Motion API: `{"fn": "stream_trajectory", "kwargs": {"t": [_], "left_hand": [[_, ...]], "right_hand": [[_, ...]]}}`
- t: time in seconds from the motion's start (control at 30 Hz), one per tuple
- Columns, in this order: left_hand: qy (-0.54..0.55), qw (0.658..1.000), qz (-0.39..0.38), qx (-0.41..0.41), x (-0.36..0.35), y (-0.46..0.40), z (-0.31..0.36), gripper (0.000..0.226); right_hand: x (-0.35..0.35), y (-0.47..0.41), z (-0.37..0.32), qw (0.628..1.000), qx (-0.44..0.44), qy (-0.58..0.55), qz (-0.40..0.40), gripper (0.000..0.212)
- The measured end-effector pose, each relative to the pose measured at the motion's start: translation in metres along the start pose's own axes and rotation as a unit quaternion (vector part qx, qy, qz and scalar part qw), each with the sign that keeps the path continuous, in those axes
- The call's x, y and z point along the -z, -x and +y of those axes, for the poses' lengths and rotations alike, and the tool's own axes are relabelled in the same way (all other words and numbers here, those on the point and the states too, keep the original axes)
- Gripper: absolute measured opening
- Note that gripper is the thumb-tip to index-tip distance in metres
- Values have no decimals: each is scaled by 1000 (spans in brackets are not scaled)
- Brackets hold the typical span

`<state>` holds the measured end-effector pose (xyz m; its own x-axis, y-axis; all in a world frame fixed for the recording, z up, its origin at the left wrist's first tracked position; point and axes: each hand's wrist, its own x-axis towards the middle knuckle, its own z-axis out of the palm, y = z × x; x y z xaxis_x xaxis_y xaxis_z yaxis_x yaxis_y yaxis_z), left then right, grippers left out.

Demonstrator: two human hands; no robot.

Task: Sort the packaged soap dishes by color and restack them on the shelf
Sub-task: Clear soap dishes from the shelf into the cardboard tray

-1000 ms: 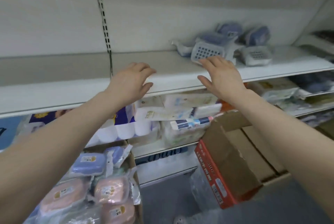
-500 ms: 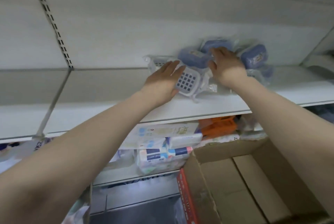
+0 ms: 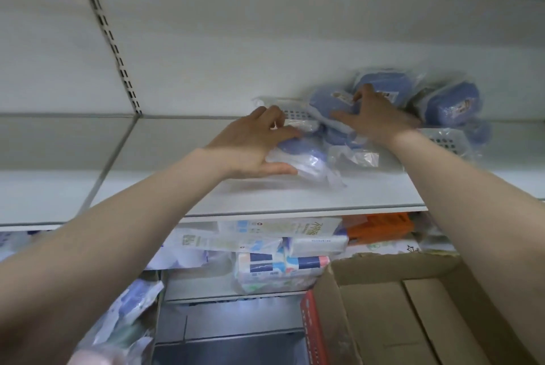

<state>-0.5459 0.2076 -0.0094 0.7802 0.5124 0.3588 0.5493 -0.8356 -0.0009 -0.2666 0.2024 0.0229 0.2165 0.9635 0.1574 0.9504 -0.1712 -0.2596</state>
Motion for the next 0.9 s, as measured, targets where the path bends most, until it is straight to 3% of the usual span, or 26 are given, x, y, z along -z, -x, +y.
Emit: {"fn": "stream_trajectory", "kwargs": {"t": [0.17,0.3,0.4,0.57,0.9], "left_hand": [[-15,998,-54,5,-4,23,-4,55],[-6,997,-71,33,-11,23,0,81],[-35,994,-80,73,-13,24,3,87],[-29,987,10,157,-13,56,-2,95],[-27,948,121,293,47,215,-43,84]], "right_hand": [[-7,-7,-9,999,-17,-36,26,73],[-12,3,-19,997,18,-48,58,76],[-13,16,-28,997,38,-27,67,74],[-15,39,-43,994,59,24,86,70],[-59,107,-146,974,162,-67,141,82]]}}
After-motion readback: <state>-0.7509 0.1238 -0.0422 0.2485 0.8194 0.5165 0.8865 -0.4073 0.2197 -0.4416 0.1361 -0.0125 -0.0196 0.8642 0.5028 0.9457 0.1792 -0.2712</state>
